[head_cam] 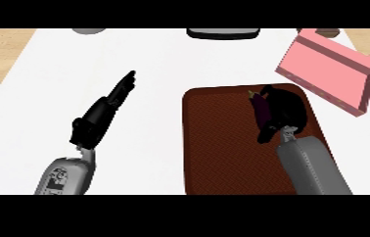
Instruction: Pick the eggplant from the tray and place it in the cardboard box
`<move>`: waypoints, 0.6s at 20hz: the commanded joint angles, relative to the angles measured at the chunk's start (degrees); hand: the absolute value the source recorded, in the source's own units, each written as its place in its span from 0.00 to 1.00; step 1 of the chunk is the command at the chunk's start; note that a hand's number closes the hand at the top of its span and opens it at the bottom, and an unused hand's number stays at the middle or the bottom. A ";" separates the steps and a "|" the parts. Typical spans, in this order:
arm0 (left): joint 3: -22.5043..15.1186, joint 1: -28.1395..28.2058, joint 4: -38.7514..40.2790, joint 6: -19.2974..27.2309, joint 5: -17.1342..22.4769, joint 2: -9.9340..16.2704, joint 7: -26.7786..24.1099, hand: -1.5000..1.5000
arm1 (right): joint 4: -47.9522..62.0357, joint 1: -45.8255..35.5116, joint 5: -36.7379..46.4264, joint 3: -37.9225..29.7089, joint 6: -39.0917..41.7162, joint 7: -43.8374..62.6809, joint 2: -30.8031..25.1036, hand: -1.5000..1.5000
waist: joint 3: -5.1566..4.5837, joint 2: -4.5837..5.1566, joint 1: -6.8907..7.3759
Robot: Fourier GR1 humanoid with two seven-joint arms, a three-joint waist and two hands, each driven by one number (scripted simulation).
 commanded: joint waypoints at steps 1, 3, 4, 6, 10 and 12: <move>-0.93 0.15 -0.30 1.07 -1.33 -1.12 -0.05 0.50 | 4.26 -3.07 4.29 -2.38 -7.86 1.98 -0.82 1.00 | 0.24 0.28 -0.07; -1.05 2.44 -1.08 0.46 -1.44 -0.41 -1.61 0.50 | -0.98 -3.98 6.61 -1.37 -7.95 5.11 -1.09 1.00 | 0.21 0.11 -0.30; -0.45 -2.17 1.80 0.93 -1.38 -1.27 0.63 0.50 | -0.58 -4.97 7.30 -1.64 -8.03 4.64 -2.19 1.00 | 0.21 0.21 -0.63; -0.03 1.18 -1.76 0.05 -0.48 -0.34 1.73 0.50 | -5.84 -4.50 9.30 0.32 -5.52 8.49 -0.74 1.00 | 0.21 0.04 -0.50; 0.11 -0.10 -0.28 0.72 -1.06 -1.04 0.48 0.50 | -18.25 -6.23 6.62 -0.76 2.48 9.41 -2.25 1.00 | 0.19 -0.03 -0.91; 0.47 -1.55 -2.52 1.82 -1.25 -1.46 4.11 0.50 | -25.60 -4.15 6.79 0.65 5.48 10.89 -2.00 1.00 | 0.20 -0.12 -1.05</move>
